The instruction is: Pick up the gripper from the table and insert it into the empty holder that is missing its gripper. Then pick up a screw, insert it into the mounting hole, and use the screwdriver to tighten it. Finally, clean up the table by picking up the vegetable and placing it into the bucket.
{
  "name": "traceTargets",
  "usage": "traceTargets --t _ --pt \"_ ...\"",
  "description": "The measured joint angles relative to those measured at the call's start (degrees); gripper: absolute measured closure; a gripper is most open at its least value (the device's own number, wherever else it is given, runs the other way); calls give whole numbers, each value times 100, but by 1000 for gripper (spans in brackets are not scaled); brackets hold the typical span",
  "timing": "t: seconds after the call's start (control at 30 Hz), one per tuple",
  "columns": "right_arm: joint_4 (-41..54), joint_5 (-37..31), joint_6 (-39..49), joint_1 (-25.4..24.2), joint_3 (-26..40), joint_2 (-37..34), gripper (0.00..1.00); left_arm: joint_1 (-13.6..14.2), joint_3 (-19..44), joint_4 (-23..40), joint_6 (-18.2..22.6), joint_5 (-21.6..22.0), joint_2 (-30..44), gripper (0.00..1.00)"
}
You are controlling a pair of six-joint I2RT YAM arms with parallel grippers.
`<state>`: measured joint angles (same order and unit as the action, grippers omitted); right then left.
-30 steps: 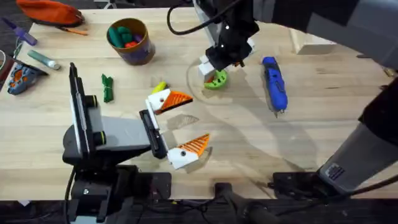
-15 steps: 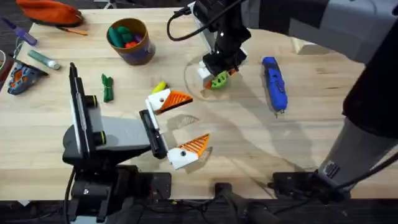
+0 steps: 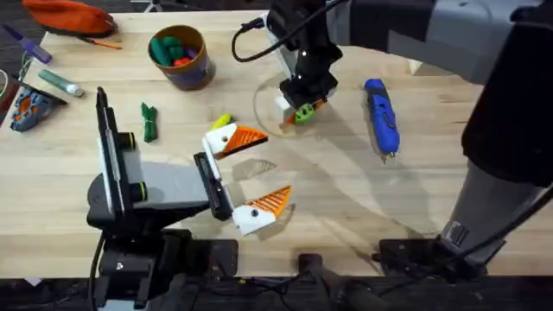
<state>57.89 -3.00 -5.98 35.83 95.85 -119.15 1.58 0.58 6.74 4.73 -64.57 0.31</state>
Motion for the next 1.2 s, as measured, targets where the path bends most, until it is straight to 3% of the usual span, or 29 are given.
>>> traceTargets --t 0.37,1.2 --pt "-10 45 -2 0 2 4 633 0 0 0 0 0 -1 15" --pt "15 23 3 -55 4 4 911 0 0 0 0 0 0 14"
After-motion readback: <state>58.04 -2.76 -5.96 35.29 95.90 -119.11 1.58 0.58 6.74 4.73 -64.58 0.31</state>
